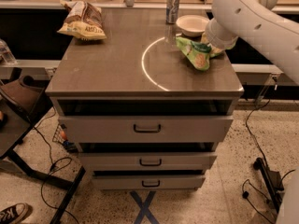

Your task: Move green rice chip bag near brown chip bag

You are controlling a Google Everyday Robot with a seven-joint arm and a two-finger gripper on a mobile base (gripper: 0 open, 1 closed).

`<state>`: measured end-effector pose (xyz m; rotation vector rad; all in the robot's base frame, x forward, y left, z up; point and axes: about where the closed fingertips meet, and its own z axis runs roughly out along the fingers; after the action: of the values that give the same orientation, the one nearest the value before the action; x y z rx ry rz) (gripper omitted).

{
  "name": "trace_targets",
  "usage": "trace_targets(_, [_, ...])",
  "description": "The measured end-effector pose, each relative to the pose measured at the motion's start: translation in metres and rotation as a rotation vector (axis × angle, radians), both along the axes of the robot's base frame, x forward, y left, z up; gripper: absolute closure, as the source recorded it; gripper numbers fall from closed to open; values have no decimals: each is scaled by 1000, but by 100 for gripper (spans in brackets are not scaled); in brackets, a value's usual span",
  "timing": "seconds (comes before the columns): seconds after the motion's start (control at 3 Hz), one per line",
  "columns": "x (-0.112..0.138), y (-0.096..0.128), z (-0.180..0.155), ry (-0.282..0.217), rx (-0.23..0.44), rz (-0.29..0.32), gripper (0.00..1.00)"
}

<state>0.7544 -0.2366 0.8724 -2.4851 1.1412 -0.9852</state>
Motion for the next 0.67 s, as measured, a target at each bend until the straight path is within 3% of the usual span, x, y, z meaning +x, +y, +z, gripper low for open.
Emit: trace_targets(0.67, [-13, -6, 74, -110, -53, 8, 100])
